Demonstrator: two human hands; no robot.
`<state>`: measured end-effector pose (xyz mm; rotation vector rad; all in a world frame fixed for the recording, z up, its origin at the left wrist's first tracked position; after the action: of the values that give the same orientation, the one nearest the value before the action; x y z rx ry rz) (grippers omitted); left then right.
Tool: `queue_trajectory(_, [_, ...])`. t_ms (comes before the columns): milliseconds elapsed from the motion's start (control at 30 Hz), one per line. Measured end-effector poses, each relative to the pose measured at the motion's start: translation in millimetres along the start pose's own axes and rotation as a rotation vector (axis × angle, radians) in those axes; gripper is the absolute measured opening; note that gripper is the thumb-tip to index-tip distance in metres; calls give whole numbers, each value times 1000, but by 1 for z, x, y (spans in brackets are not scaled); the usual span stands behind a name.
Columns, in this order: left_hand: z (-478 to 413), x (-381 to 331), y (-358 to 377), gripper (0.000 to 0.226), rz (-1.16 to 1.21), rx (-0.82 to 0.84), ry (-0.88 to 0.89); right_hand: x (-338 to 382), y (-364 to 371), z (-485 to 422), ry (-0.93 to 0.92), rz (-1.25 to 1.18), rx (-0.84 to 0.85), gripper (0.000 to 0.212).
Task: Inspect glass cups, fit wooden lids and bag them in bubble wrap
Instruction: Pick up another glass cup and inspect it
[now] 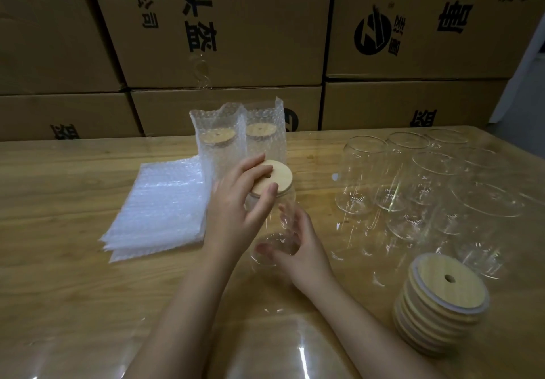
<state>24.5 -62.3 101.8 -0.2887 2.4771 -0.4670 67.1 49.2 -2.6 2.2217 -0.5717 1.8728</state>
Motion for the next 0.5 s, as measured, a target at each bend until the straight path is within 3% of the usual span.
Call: queue_trajectory(500, [2, 8, 3, 35, 70, -56, -35, 2, 0, 0, 10, -26, -1, 84])
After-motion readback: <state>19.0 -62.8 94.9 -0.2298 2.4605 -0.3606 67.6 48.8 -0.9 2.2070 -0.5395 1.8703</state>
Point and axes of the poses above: each hand's wrist, its own z-axis away from the middle knuckle, its own y-axis out of the palm, x = y × z, the point moved 6 cm from there along -z, towards the middle knuckle, and after that the axes turned 3 degrees about -x, right-handed, at the moved point
